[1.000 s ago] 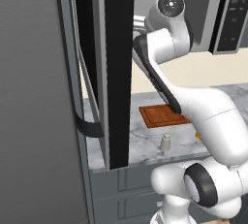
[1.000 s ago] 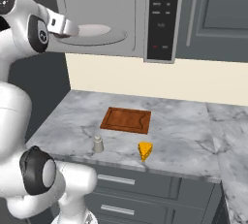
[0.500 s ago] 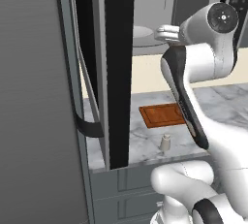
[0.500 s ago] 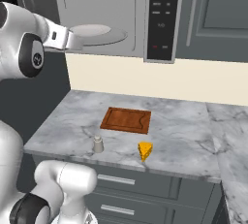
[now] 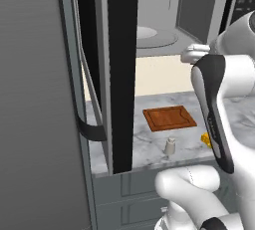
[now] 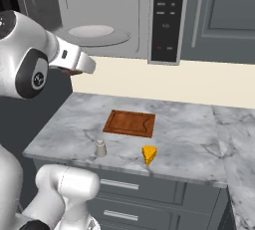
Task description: Retrieve the reheated potato from the microwave, then place the potato, cheese, and condiment on the cutting board.
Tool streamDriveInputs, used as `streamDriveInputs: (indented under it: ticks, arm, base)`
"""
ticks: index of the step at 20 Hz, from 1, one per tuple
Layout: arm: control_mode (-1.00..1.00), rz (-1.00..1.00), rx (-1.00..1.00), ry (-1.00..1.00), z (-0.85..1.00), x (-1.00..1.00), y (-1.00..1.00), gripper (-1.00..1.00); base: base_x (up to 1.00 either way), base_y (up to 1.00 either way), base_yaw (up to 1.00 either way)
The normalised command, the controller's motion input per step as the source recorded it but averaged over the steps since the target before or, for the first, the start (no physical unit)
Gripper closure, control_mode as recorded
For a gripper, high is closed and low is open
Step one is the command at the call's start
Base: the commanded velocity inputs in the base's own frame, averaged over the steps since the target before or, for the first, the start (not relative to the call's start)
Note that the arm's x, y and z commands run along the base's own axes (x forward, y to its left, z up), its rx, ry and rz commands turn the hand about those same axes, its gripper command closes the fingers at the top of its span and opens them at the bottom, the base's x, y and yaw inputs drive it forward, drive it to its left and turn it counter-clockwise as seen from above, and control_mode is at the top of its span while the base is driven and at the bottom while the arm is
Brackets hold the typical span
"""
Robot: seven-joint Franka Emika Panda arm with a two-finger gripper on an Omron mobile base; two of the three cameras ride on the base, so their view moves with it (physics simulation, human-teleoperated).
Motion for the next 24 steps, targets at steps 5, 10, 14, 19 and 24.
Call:
streamDriveInputs:
  ticks: [5, 10, 14, 19, 24]
  arm:
    - [-1.00, 0.00, 0.00, 0.18, -0.79, 0.01, -0.19, 1.00]
    - [-1.00, 0.00, 0.00, 0.03, -0.95, 0.20, -0.05, 1.00]
    - [-1.00, 0.00, 0.00, 0.00, -0.72, 0.54, -0.02, 1.00]
    - [-1.00, 0.00, 0.00, 0.00, -0.46, 0.84, -0.02, 1.00]
    - [-1.00, 0.00, 0.00, 0.08, -0.31, 0.77, -0.16, 1.00]
  base:
    - [0.00, 0.00, 0.00]
    - [0.00, 0.00, 0.00]
    - [0.00, 0.00, 0.00]
    - [0.00, 0.00, 0.00]
    - [0.00, 0.00, 0.00]
